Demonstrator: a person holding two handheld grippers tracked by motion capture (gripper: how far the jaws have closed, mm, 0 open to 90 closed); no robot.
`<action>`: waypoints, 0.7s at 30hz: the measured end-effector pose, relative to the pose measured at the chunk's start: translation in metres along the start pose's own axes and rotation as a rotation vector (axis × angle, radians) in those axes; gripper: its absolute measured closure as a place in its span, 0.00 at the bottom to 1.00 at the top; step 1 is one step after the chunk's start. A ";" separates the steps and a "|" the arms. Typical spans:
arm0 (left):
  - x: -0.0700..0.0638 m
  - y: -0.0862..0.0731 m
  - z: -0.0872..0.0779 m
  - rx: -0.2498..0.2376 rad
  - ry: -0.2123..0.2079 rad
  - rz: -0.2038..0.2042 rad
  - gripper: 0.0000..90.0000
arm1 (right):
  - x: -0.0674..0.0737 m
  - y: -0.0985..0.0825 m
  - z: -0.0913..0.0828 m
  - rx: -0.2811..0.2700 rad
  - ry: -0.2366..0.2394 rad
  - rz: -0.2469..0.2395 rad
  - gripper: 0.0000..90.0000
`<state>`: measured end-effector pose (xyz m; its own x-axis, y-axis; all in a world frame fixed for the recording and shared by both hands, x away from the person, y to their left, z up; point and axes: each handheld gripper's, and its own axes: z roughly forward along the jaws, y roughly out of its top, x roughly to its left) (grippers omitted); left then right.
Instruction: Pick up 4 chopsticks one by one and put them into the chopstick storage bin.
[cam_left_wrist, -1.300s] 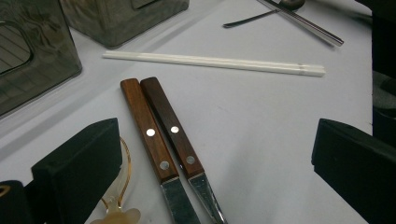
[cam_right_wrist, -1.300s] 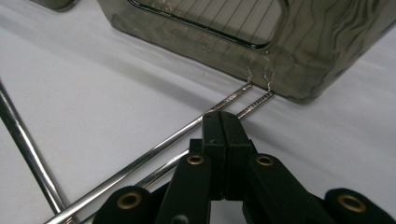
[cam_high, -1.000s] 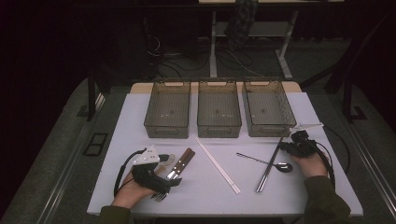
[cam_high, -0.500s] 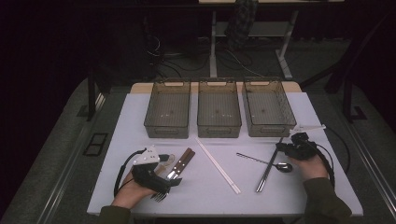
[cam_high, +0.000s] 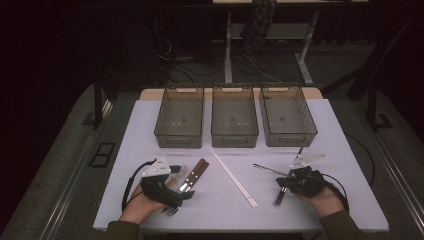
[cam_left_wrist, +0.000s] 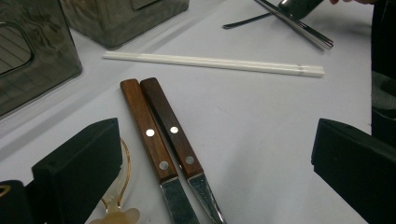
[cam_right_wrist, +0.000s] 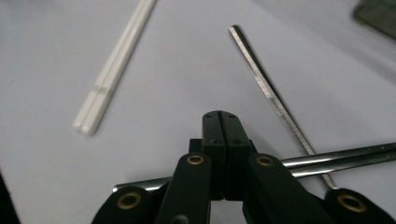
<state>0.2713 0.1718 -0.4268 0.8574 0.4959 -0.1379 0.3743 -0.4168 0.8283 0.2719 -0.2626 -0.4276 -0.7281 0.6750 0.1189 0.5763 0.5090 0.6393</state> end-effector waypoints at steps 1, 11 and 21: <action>0.000 0.000 0.000 0.000 0.000 0.000 0.01 | 0.003 -0.001 0.001 0.005 0.007 -0.006 1.00; 0.001 -0.001 0.001 0.005 -0.001 -0.003 0.01 | 0.019 0.000 0.012 0.056 0.040 -0.058 1.00; 0.001 -0.001 0.001 0.006 -0.003 -0.001 0.01 | 0.024 -0.009 0.009 0.088 0.033 -0.071 1.00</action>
<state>0.2720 0.1715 -0.4278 0.8580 0.4942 -0.1398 0.3771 -0.4212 0.8249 0.2524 -0.2466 -0.4374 -0.7790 0.6187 0.1018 0.5526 0.6008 0.5776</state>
